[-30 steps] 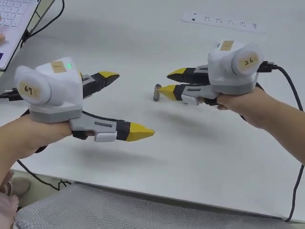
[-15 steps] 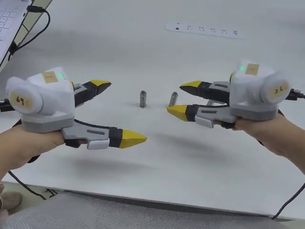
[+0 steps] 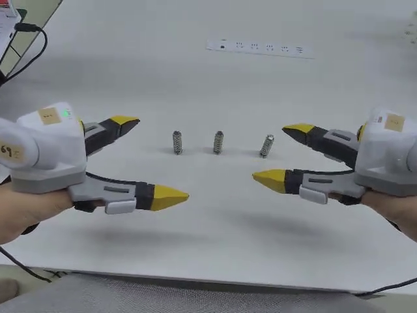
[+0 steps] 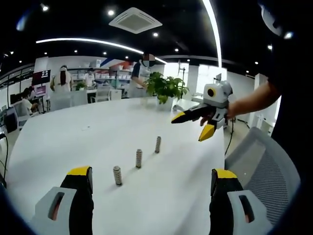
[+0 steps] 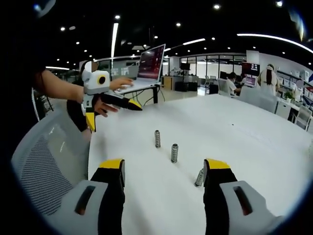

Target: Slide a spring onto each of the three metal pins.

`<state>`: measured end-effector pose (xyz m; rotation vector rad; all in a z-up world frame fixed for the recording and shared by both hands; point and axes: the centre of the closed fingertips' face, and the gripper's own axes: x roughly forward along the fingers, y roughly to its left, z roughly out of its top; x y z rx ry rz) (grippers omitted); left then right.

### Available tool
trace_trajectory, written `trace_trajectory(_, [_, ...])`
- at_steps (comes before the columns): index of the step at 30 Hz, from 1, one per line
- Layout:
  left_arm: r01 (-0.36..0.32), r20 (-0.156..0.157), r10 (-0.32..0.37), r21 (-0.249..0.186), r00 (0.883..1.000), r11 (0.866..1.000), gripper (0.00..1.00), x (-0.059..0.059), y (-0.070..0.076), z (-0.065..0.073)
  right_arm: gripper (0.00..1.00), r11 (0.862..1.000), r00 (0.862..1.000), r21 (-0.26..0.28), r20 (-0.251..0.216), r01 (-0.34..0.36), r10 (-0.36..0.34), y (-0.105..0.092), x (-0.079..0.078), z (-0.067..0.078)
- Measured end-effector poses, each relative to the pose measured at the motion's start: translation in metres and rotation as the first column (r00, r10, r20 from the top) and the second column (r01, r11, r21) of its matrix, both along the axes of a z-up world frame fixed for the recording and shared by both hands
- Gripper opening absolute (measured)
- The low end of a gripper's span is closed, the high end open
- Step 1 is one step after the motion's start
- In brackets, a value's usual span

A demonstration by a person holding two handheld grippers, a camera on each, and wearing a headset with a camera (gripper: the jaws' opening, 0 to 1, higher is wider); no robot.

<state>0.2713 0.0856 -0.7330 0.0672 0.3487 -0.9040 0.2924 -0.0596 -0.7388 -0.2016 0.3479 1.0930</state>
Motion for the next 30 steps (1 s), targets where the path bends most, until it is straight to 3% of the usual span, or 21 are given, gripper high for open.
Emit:
trace_trajectory(8, [-0.026,-0.001,0.026,-0.006,1.0,1.0,0.99,-0.005,0.006,0.003,0.83,0.998,0.998,0.021,-0.029,0.053,-0.053,-0.026,-0.013,-0.001])
trace_trajectory(16, [-0.063,-0.007,0.063,-0.02,0.998,0.998,0.99,-0.009,0.016,0.004,0.99,0.995,0.993,0.031,-0.08,0.094,-0.091,-0.036,-0.02,-0.007])
trace_trajectory(25, [-0.076,0.0,0.076,-0.01,0.997,0.997,0.99,-0.009,0.02,0.005,0.99,0.991,0.987,0.024,-0.093,0.13,-0.128,-0.044,-0.019,-0.009])
trace_trajectory(30, [-0.079,0.0,0.079,-0.01,0.997,0.997,0.99,-0.008,0.02,0.005,0.99,0.993,0.989,0.004,-0.09,0.115,-0.115,-0.044,-0.019,-0.011])
